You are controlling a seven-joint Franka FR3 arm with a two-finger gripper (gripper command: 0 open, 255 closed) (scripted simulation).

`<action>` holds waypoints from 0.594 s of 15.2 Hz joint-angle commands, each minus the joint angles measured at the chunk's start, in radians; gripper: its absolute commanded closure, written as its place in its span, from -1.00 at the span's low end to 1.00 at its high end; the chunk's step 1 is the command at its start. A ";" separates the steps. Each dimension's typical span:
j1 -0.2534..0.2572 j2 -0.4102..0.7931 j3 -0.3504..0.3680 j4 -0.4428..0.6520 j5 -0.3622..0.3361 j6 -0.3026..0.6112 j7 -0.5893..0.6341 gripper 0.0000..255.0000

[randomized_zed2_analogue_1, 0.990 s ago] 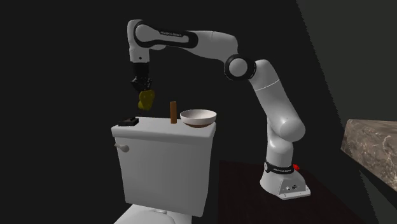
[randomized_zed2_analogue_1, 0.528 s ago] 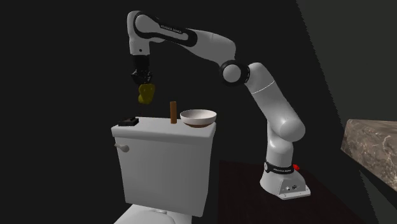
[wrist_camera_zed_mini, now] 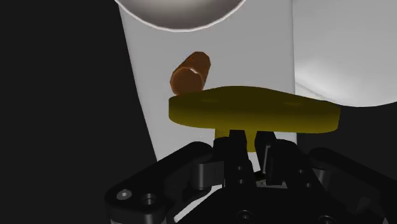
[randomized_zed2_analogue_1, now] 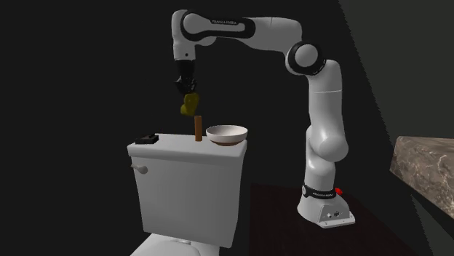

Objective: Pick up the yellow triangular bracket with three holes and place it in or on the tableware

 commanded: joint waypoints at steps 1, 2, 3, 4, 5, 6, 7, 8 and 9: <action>-0.005 -0.098 -0.004 -0.125 -0.002 0.027 -0.009 1.00; -0.008 -0.140 -0.007 -0.173 -0.003 0.033 -0.016 1.00; -0.012 -0.180 -0.011 -0.218 -0.004 0.037 -0.022 1.00; -0.015 -0.220 -0.015 -0.261 -0.006 0.040 -0.029 1.00; -0.018 -0.259 -0.018 -0.301 -0.007 0.042 -0.036 1.00; -0.021 -0.297 -0.022 -0.340 -0.010 0.042 -0.043 1.00; -0.024 -0.335 -0.027 -0.376 -0.012 0.042 -0.050 1.00; -0.027 -0.372 -0.031 -0.411 -0.015 0.039 -0.057 1.00; -0.031 -0.409 -0.035 -0.445 -0.018 0.036 -0.064 1.00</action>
